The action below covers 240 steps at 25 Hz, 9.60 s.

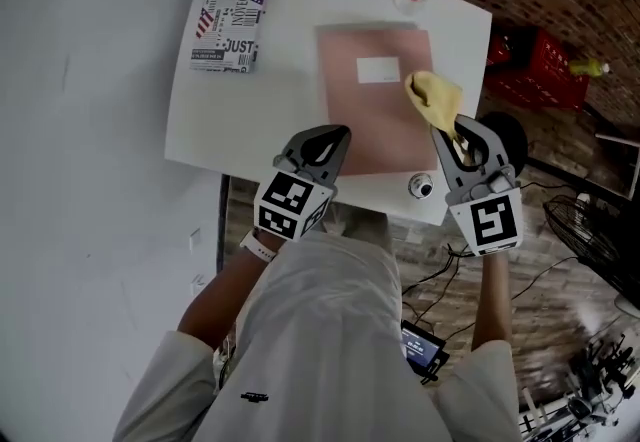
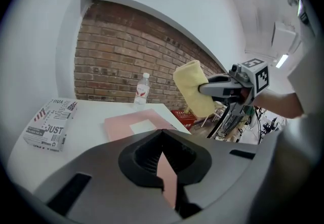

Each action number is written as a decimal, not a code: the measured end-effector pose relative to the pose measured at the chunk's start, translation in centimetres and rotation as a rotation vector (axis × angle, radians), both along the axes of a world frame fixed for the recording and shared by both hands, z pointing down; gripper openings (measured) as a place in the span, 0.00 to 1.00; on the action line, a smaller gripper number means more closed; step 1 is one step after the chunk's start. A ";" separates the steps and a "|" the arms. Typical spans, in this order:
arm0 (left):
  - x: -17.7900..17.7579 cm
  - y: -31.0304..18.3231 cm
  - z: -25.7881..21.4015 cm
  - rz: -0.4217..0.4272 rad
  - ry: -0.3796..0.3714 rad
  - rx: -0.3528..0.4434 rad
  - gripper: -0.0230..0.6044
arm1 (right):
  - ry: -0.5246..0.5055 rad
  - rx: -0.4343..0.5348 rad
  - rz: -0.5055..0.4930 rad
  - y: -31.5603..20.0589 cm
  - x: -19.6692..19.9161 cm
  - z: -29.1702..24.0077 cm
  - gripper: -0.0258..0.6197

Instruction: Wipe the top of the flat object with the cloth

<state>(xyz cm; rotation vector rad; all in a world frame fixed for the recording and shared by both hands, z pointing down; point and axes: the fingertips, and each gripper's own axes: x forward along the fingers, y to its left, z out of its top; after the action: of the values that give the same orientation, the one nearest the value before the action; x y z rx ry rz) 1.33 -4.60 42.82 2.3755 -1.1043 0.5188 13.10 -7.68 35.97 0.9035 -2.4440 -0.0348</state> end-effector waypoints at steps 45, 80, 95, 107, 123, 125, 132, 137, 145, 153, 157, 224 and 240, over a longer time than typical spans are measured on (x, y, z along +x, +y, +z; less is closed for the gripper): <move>0.8 -4.2 13.1 0.059 -0.172 -0.257 0.05 | 0.796 0.051 -0.621 -13.5 -1.0 19.4 0.12; 0.6 -4.1 13.2 0.081 -0.166 -0.257 0.05 | 0.698 -0.351 -0.727 9.7 1.1 20.1 0.12; 0.9 -4.0 12.7 0.119 -0.135 -0.281 0.05 | 0.684 -0.448 -0.827 16.1 1.7 17.5 0.12; -1.2 -0.8 11.9 0.101 -0.142 -0.258 0.05 | 0.707 -0.152 -0.773 6.4 -2.7 12.4 0.12; -2.7 -1.1 12.8 0.076 -0.126 -0.281 0.05 | 0.768 0.188 -0.590 -11.7 -9.1 13.3 0.12; -2.7 -1.1 12.9 0.085 -0.144 -0.279 0.05 | 0.779 0.193 -0.586 -13.1 -9.6 14.2 0.12; -2.8 -1.1 12.9 0.073 -0.130 -0.310 0.05 | 0.850 0.087 -0.623 -14.4 -8.6 19.1 0.12; -2.9 -1.1 13.1 0.054 -0.095 -0.329 0.05 | 0.815 0.012 -0.662 -12.9 -8.5 19.4 0.12; -3.0 -1.2 13.0 0.038 -0.100 -0.316 0.05 | 0.832 -0.023 -0.733 -8.6 -7.9 19.7 0.12; -3.0 -1.2 13.1 0.031 -0.108 -0.307 0.05 | 0.814 -0.090 -0.771 -3.0 -6.9 20.0 0.12; -3.1 -1.2 13.1 0.027 -0.109 -0.302 0.05 | 0.810 -0.131 -0.806 0.5 -6.5 20.1 0.12; -8.3 1.9 9.8 -0.040 -0.037 -0.228 0.05 | 0.819 -0.111 -0.637 -9.6 -13.0 19.2 0.12; -6.5 2.3 9.9 -0.021 -0.051 -0.224 0.05 | 0.810 -0.171 -0.762 1.8 -10.3 19.6 0.13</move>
<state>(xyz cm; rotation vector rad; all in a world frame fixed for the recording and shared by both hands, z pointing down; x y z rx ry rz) -5.22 -2.28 52.77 2.1658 -1.0331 0.6630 2.76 -5.89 55.60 -0.1630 -1.8252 -0.3759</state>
